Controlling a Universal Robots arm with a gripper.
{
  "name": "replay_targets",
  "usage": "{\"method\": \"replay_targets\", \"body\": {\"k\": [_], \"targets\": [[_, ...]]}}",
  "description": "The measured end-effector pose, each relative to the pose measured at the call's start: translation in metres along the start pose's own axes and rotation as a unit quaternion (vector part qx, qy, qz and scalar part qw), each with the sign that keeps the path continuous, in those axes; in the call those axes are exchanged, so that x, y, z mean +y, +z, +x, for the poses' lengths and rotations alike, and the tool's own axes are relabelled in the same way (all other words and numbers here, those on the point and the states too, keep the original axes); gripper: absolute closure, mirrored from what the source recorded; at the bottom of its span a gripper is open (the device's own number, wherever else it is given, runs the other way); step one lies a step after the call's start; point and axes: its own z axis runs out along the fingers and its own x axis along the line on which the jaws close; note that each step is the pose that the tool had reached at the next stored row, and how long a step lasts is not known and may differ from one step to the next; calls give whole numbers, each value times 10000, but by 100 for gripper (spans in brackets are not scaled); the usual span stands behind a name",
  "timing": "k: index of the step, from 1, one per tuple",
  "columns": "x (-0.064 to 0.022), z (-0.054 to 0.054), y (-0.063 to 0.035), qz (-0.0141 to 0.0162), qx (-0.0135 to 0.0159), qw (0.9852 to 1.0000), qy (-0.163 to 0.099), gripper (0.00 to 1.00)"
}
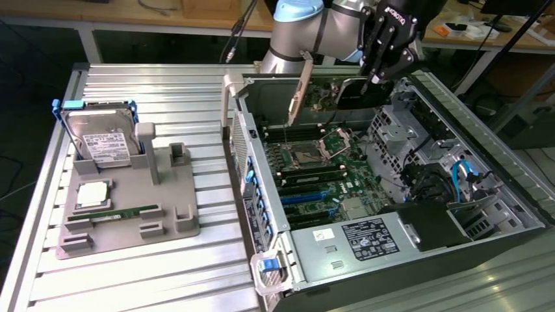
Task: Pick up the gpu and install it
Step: 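Insert the gpu into the slot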
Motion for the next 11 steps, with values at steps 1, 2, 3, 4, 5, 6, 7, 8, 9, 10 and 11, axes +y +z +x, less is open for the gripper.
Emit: {"method": "replay_targets", "body": {"k": [1, 2, 3, 4, 5, 6, 7, 8, 9, 10, 11], "targets": [[0, 0, 11, 0, -8, 10000, 0, 73], [0, 1, 21, 1, -16, 10000, 0, 73], [0, 1, 33, 1, -23, 10000, 0, 73], [0, 2, 44, 1, -28, 10000, 0, 73], [0, 2, 56, 1, -34, 10000, 0, 73], [0, 3, 69, 2, -42, 10000, 0, 73], [0, 4, 83, 2, -51, 10000, 0, 73], [0, 4, 95, 2, -59, 10000, 0, 73], [0, 5, 110, 3, -68, 10000, 0, 73], [0, 5, 127, 3, -77, 10000, 0, 73], [-1, 6, 140, 3, -82, 10000, 0, 73]]}}
